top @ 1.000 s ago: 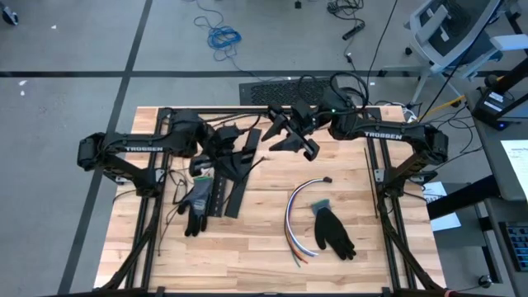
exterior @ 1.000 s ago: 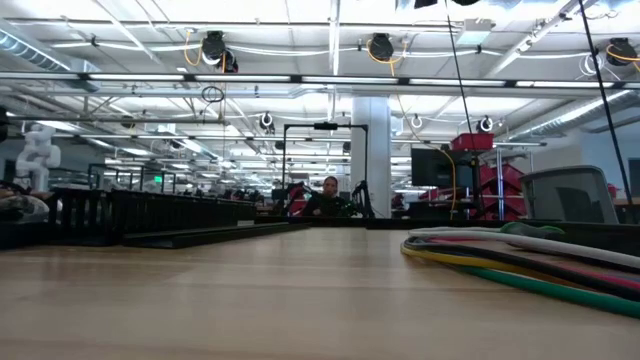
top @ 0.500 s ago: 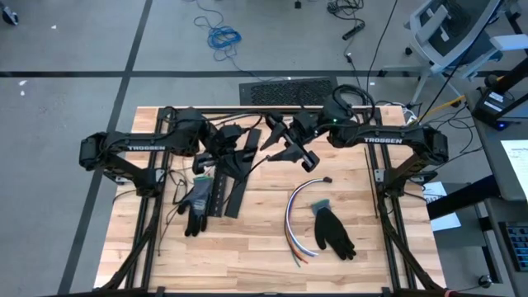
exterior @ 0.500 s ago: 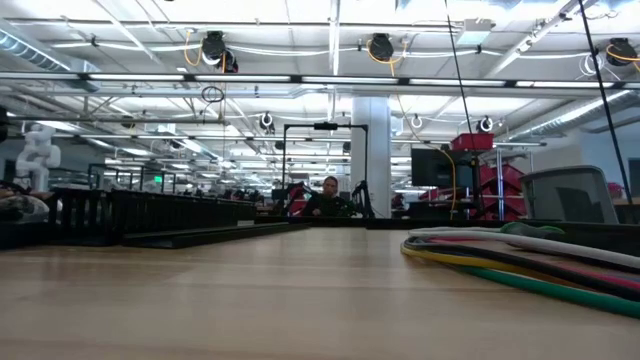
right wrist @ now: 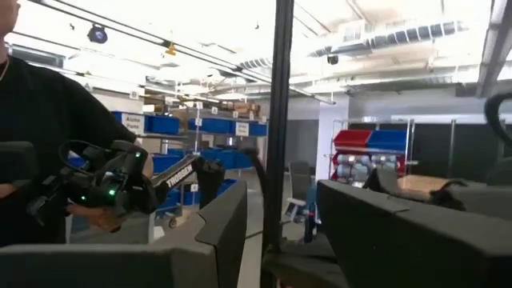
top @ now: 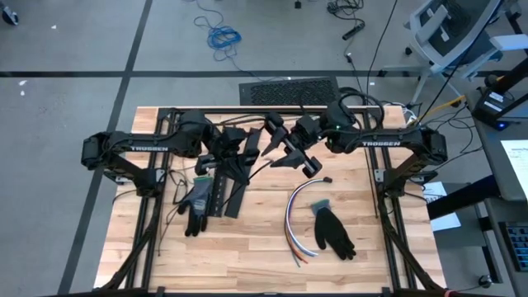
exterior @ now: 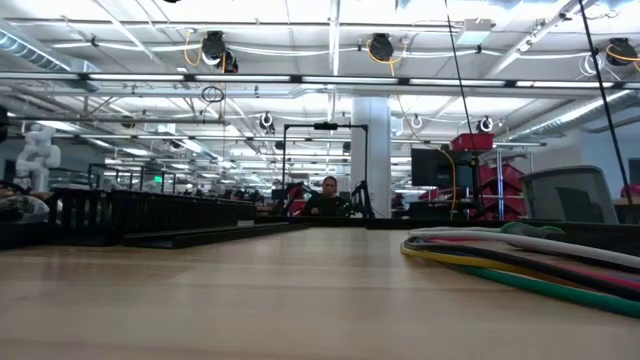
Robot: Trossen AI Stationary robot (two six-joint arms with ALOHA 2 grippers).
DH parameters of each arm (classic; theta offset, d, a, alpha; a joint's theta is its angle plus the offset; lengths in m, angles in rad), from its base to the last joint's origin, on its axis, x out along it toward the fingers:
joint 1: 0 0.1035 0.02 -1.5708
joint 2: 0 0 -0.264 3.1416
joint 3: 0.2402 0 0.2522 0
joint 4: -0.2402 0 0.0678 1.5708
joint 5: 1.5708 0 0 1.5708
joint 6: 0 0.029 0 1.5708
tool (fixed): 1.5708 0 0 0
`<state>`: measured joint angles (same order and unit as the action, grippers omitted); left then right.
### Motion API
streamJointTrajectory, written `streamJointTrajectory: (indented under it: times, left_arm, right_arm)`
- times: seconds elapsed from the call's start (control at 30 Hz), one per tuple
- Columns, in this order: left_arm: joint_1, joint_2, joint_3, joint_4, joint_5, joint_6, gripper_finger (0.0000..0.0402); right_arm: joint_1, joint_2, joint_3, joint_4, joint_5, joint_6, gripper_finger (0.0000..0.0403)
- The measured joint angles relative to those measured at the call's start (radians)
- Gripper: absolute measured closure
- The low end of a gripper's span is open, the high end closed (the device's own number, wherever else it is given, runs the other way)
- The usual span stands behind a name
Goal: Ziptie cables
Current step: Wrap the cable wires with the black ziptie
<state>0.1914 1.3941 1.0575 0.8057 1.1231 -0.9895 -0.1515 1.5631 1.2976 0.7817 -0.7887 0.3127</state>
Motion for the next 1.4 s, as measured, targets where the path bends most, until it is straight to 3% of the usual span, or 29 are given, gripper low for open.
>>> streamJointTrajectory:
  times: [0.23, 0.7, 1.4]
  left_arm:
    - [0.036, 0.030, 0.000, 0.005, -0.001, 0.003, 0.0402]
    - [0.045, 0.044, 0.078, -0.003, -0.002, -0.007, 0.0402]
    - [0.027, 0.045, 0.079, -0.015, -0.014, 0.005, 0.0402]
  right_arm:
    - [0.002, 0.000, 0.000, -0.013, 0.046, -0.002, 0.0257]
    - [0.032, -0.003, 0.000, -0.006, 0.022, -0.022, 0.0257]
    - [0.036, -0.002, 0.000, 0.001, 0.055, -0.015, 0.0283]
